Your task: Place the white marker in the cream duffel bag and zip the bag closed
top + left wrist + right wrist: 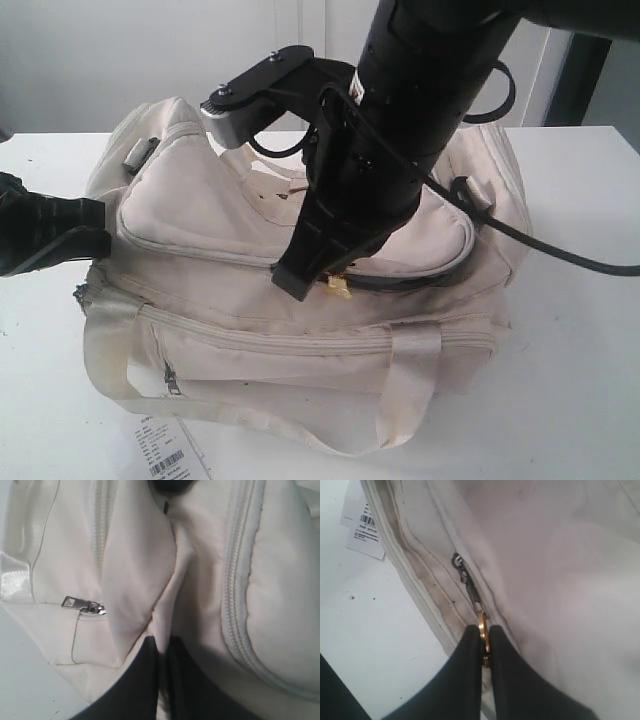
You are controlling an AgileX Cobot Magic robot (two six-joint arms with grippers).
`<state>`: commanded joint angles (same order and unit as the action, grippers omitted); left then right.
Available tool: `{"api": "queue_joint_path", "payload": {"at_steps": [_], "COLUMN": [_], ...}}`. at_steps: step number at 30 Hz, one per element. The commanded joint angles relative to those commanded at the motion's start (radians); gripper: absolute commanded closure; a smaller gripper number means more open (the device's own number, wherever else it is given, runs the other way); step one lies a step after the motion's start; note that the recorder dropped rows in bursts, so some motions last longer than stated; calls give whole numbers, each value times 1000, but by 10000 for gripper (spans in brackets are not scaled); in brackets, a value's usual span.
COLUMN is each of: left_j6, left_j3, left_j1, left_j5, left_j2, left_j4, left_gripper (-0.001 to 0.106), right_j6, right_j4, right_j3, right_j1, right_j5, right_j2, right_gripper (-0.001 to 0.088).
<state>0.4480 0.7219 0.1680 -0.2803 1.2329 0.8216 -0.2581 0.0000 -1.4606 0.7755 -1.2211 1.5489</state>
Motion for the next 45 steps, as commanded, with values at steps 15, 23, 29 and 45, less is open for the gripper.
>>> {"api": "queue_joint_path", "payload": {"at_steps": [15,23,29,45], "left_j6": [0,0,0,0], "left_j3": [0,0,0,0], "left_j1": [0,0,0,0], "left_j5": [0,0,0,0], "left_j2": [0,0,0,0], "left_j4": [0,0,0,0], "left_gripper": [1053,1053,1053,1053], "right_j6": [0,0,0,0], "right_j4": [-47,-64,-81,-142], "right_j3": [0,0,9,41], "right_j1": [0,0,0,0], "right_j5": [0,0,0,0], "right_j2": [-2,-2,-4,-35], "right_gripper": [868,868,868,868]}}
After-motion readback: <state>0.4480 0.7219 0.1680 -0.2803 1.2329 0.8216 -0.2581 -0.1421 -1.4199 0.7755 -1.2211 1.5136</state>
